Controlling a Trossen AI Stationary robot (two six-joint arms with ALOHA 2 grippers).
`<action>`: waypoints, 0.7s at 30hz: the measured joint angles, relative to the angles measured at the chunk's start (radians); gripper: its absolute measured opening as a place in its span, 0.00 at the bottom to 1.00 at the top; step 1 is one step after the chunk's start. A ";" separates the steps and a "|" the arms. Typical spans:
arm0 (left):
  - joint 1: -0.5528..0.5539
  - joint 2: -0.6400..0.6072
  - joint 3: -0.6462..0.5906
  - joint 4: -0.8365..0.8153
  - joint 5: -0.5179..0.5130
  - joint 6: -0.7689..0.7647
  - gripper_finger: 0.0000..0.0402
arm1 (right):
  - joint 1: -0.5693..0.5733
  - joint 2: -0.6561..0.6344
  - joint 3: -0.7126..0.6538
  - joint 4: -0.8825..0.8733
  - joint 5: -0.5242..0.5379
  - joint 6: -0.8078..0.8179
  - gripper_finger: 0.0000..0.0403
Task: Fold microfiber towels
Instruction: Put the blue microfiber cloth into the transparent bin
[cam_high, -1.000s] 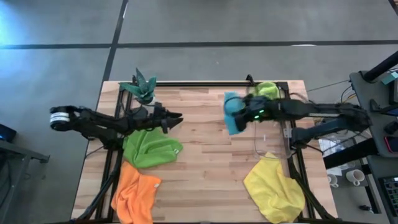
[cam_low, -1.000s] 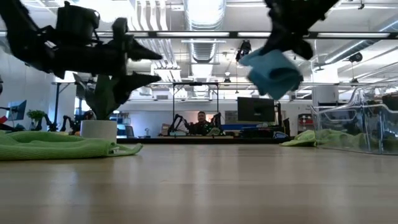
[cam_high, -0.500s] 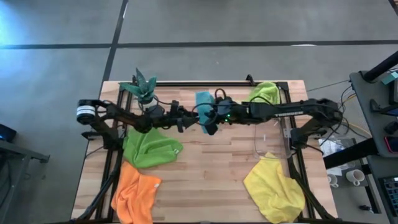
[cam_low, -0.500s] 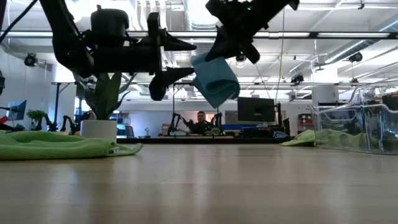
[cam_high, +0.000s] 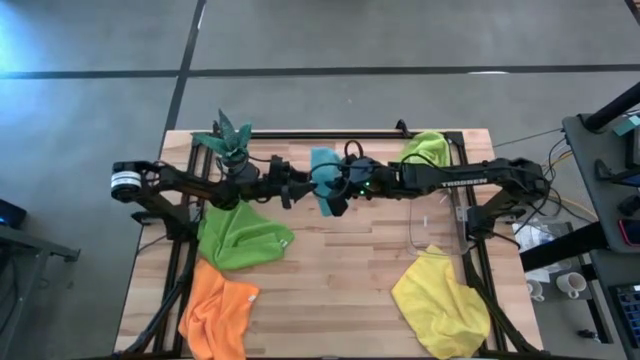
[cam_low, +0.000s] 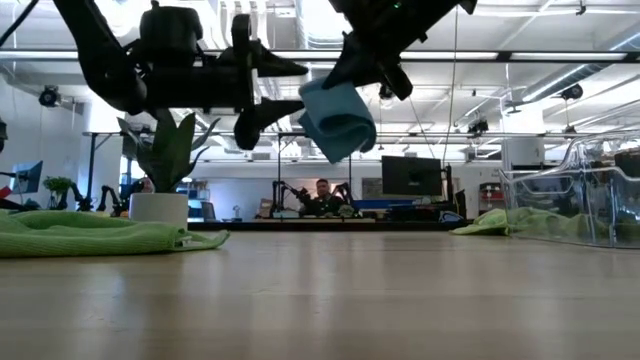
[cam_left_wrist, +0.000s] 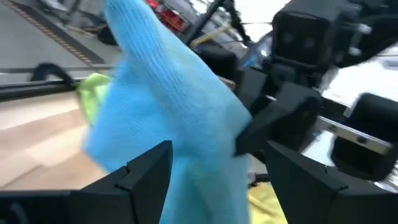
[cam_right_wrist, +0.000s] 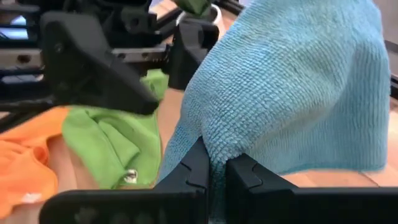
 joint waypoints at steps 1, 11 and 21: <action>-0.005 0.000 0.008 -0.001 0.003 0.000 0.60 | 0.000 0.000 0.001 0.010 0.000 0.000 0.03; -0.020 0.009 0.019 0.010 0.005 0.000 0.40 | 0.000 0.000 -0.005 0.041 0.003 0.010 0.03; -0.020 0.010 0.027 -0.003 0.022 0.025 0.01 | 0.000 0.000 -0.010 0.040 0.004 0.003 0.05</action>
